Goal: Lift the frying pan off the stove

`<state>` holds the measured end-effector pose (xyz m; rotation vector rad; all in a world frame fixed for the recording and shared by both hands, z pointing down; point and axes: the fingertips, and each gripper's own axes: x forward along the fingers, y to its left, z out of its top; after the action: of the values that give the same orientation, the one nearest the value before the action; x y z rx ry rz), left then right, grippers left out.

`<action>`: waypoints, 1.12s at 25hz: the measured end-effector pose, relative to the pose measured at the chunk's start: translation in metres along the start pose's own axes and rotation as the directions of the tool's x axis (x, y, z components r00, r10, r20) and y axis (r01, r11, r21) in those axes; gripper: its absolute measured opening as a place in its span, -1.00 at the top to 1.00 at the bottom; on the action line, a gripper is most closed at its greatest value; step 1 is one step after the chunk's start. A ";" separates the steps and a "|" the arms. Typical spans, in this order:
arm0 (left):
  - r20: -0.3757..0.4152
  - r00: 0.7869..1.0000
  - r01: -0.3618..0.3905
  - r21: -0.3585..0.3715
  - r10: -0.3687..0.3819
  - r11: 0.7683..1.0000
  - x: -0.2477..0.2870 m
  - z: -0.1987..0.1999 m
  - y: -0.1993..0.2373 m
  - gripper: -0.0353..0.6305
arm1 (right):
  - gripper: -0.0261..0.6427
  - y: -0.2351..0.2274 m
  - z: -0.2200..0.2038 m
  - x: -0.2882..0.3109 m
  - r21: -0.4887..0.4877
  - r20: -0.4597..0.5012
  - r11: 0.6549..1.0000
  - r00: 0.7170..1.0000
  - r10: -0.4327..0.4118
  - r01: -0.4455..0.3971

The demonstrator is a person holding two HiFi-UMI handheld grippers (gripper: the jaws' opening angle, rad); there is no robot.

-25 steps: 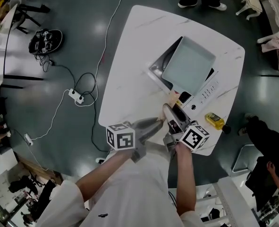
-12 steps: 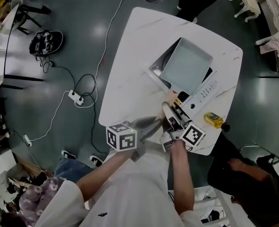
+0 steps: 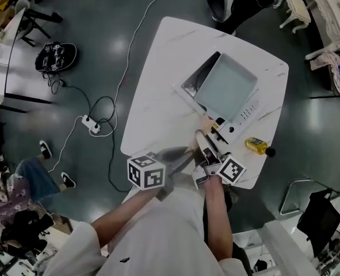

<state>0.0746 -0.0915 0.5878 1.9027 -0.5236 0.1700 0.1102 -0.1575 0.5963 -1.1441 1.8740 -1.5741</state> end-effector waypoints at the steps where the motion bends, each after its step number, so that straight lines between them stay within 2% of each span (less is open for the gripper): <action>1: 0.000 1.000 0.004 0.008 -0.004 1.000 -0.002 0.000 -0.004 0.65 | 0.56 0.004 0.000 -0.002 -0.004 0.004 1.000 1.000 0.000 0.000; 12: 0.008 0.999 0.049 0.153 -0.050 0.987 -0.043 0.007 -0.063 0.65 | 0.56 0.075 -0.002 -0.031 -0.072 0.074 0.997 0.997 0.026 -0.021; 18: 0.021 0.997 0.069 0.245 -0.076 0.967 -0.068 0.012 -0.099 0.64 | 0.54 0.118 -0.003 -0.048 -0.128 0.103 0.991 0.994 0.043 -0.030; 23: 0.034 0.993 0.097 0.324 -0.114 0.941 -0.089 0.017 -0.124 0.63 | 0.53 0.153 -0.005 -0.058 -0.169 0.141 0.983 0.986 0.091 -0.066; 28: 0.035 0.990 0.116 0.384 -0.140 0.916 -0.103 0.015 -0.146 0.63 | 0.53 0.177 -0.009 -0.074 -0.181 0.172 0.982 0.981 0.094 -0.062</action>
<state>0.0440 -0.0331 0.4214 2.3229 -0.4258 0.1339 0.0899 -0.0909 0.4176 -1.2259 1.9398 -1.2397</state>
